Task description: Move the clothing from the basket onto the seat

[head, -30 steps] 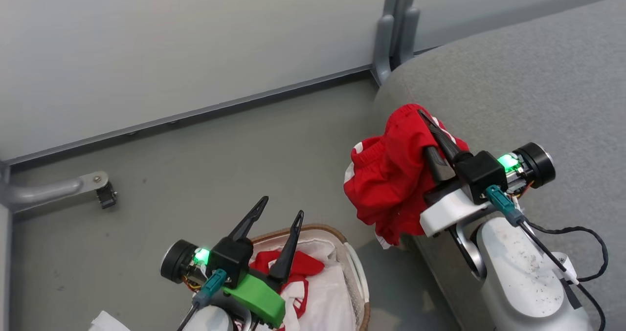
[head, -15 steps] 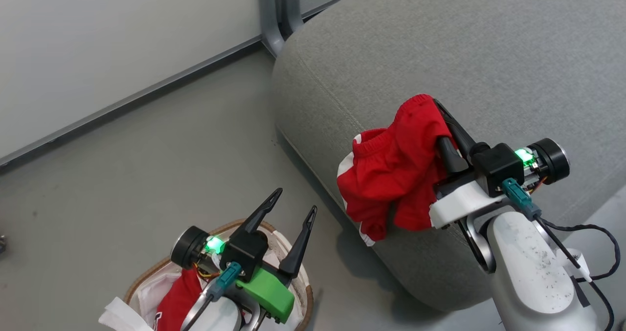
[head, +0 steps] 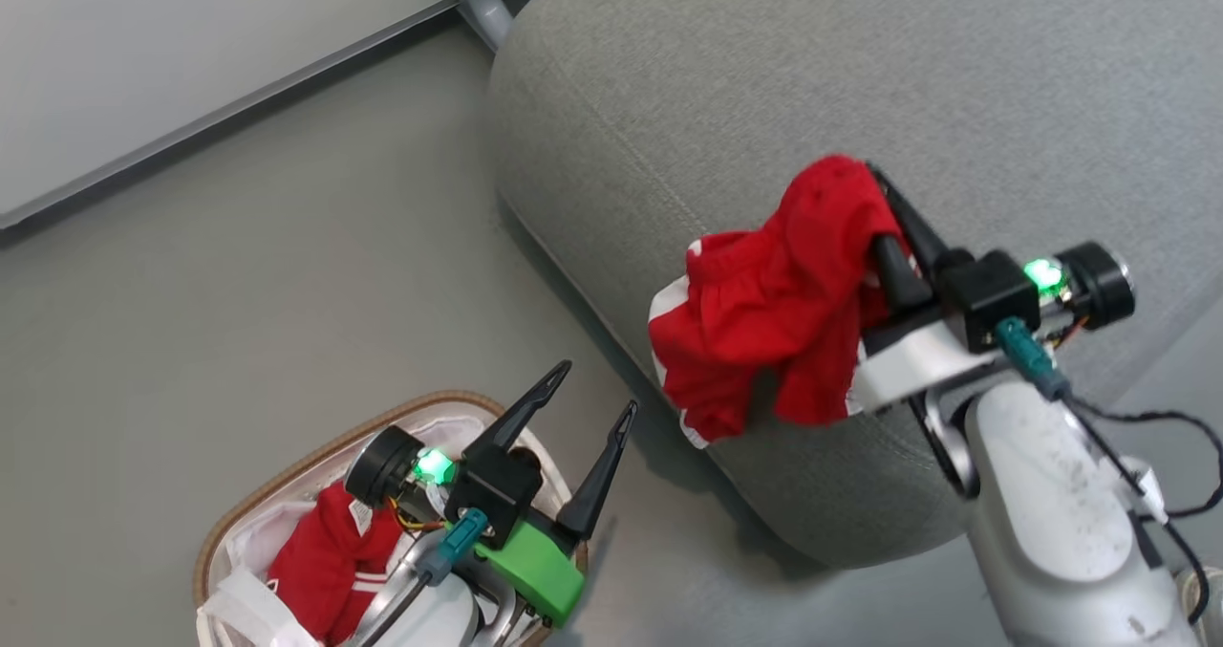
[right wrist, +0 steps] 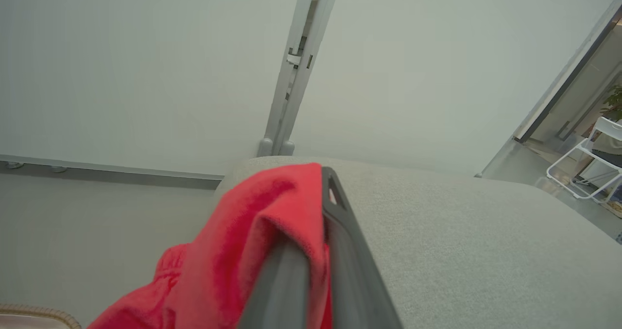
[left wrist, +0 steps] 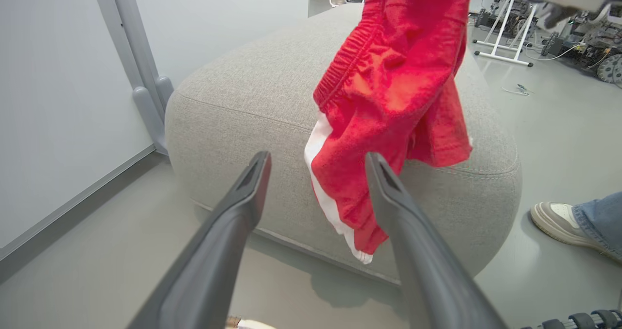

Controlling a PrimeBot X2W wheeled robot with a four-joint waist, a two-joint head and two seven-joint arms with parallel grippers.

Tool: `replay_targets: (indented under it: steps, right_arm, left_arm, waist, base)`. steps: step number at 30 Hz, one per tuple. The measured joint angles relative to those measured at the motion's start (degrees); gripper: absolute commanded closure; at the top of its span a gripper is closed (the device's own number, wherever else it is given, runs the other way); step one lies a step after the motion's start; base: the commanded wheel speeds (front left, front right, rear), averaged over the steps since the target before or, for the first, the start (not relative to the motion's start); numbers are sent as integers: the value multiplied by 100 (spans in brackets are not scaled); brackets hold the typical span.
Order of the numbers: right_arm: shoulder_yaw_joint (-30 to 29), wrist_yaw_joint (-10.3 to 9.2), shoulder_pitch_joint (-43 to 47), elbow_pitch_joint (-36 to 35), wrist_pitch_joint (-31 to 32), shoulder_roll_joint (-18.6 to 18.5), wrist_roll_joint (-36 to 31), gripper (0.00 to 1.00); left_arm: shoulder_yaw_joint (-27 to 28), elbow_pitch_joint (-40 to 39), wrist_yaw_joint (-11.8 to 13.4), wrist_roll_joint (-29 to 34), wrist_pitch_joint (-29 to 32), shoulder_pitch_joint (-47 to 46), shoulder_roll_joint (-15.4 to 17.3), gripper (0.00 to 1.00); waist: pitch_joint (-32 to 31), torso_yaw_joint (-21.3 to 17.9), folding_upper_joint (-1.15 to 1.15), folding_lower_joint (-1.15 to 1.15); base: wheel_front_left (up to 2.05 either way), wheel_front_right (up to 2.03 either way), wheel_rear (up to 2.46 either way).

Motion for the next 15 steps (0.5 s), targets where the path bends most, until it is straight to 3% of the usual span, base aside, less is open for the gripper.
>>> replay_targets:
  steps: [8, 10, 15]
  right_arm:
    - [-849, 0, -1466, 66, 0, -70, -726, 100]
    - [-1165, 0, -1891, 112, 0, -255, -764, 100]
    - [-2056, 0, -2841, 293, -1, -1116, -965, 100]
  left_arm:
    - [-124, -65, 0, 151, 0, -363, 36, 0]
    - [-204, -79, 0, 247, 0, -489, 46, 0]
    - [-375, -224, -1, 316, 0, -811, 10, 0]
  waist:
    - [360, 436, 0, 0]
    - [462, 581, 0, 0]
    - [761, 1037, 0, 0]
  base:
    - [0, 0, 0]
    - [0, 0, 0]
    - [0, 0, 0]
